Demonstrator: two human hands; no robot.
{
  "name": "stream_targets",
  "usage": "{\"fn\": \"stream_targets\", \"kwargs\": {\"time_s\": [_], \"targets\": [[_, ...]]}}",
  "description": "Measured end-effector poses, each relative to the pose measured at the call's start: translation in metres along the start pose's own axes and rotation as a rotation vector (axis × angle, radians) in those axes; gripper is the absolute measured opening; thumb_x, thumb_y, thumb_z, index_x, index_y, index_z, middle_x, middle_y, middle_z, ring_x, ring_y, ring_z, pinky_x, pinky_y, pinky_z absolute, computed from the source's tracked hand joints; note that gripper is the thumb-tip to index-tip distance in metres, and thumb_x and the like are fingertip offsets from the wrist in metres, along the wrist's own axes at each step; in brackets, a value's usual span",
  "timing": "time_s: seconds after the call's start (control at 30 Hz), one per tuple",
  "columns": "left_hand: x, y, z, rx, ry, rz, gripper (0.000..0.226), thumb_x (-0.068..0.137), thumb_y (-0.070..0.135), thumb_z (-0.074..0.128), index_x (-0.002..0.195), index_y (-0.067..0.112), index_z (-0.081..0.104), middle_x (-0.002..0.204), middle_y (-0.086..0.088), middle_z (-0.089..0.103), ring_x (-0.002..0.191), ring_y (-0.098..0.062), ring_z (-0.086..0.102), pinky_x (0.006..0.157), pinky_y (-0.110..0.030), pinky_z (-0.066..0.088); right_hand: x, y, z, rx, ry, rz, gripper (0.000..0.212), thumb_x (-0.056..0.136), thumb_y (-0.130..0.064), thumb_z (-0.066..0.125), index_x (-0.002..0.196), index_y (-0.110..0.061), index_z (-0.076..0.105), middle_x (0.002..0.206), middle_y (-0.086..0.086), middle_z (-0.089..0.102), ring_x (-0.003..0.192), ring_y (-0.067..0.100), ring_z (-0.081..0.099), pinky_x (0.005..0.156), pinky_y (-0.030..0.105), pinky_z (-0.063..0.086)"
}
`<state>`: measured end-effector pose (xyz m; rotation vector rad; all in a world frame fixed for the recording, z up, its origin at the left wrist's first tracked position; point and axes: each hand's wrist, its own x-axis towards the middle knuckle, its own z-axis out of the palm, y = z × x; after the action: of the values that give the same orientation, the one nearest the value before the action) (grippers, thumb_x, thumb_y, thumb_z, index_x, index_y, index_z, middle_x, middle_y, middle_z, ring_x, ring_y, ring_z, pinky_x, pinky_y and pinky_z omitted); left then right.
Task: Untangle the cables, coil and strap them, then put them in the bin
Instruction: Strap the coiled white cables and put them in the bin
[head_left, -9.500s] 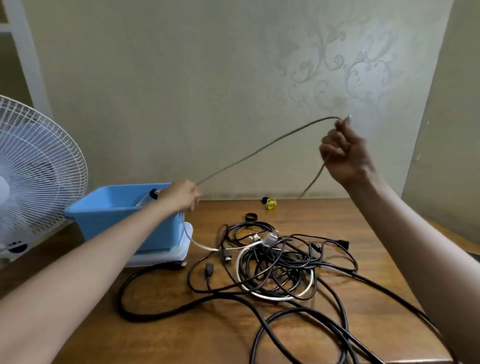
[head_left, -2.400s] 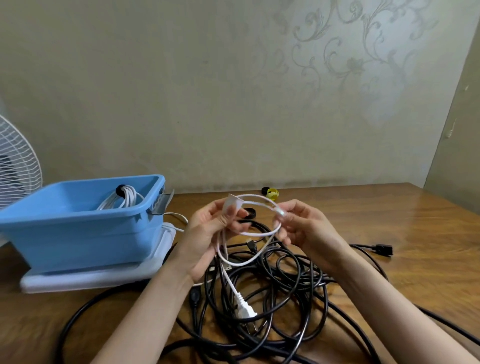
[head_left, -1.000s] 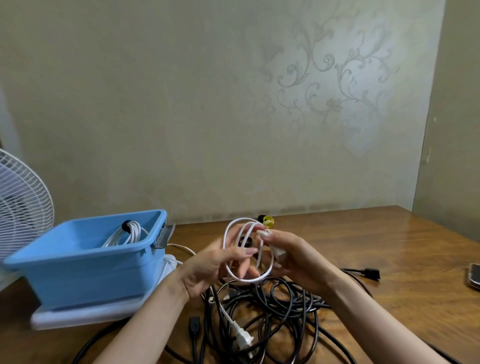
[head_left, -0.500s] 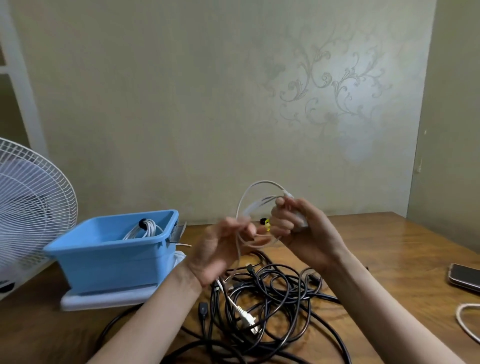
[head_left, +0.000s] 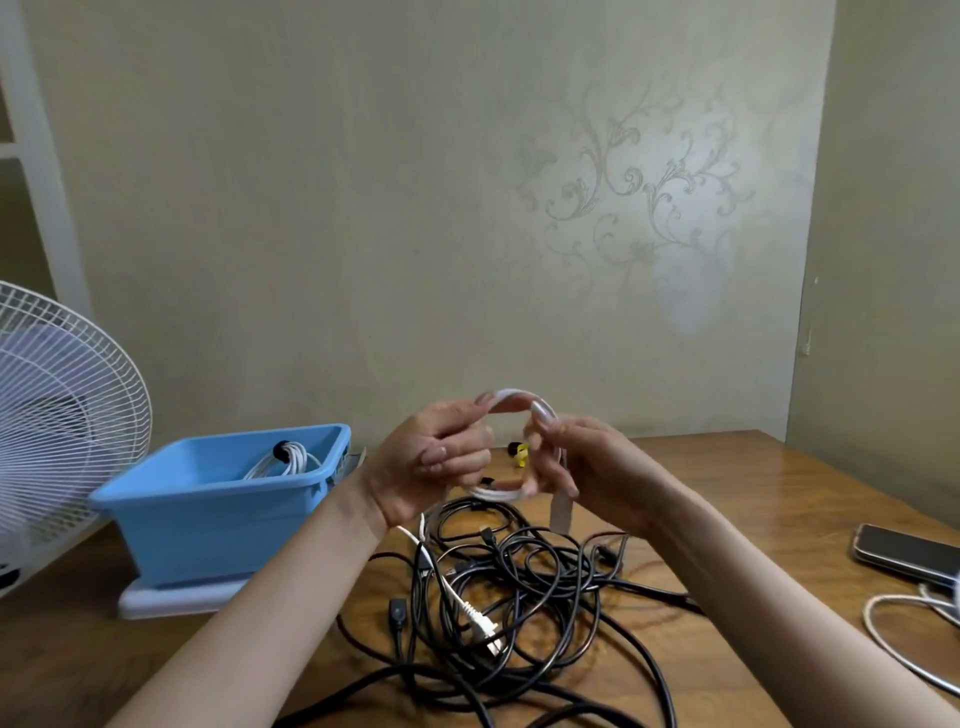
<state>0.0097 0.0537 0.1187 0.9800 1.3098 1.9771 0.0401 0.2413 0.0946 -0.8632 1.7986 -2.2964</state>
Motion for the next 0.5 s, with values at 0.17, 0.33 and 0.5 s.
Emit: {"fn": "stream_targets", "kwargs": {"time_s": [0.17,0.33,0.5], "targets": [[-0.001,-0.007,0.005,0.251,0.150,0.099,0.038,0.065,0.049,0.080,0.071,0.017,0.060,0.064,0.003,0.057,0.061,-0.010,0.056,0.063,-0.020,0.049,0.009,-0.014,0.015,0.457,0.198,-0.150,0.032,0.091,-0.019,0.044,0.059,-0.013,0.048,0.049,-0.005,0.026,0.039,0.006,0.023,0.040,0.017,0.025],[-0.011,-0.029,0.006,0.456,0.339,0.052,0.045,0.076,0.036,0.066,0.114,0.013,0.057,0.108,-0.004,0.069,0.100,-0.014,0.066,0.091,-0.032,0.052,0.015,-0.028,0.022,0.510,0.368,-0.273,0.042,0.097,-0.021,0.041,0.056,-0.016,0.038,0.043,-0.006,0.024,0.034,0.005,0.020,0.035,0.017,0.019],[-0.013,-0.051,-0.020,1.465,0.409,-0.064,0.025,0.100,0.024,0.043,0.094,0.017,0.066,0.098,0.002,0.068,0.097,-0.016,0.063,0.086,-0.028,0.046,0.017,-0.042,0.025,0.560,0.397,-0.396,0.044,0.098,-0.024,0.040,0.055,-0.018,0.036,0.044,-0.005,0.022,0.035,0.007,0.020,0.036,0.019,0.019]]}}
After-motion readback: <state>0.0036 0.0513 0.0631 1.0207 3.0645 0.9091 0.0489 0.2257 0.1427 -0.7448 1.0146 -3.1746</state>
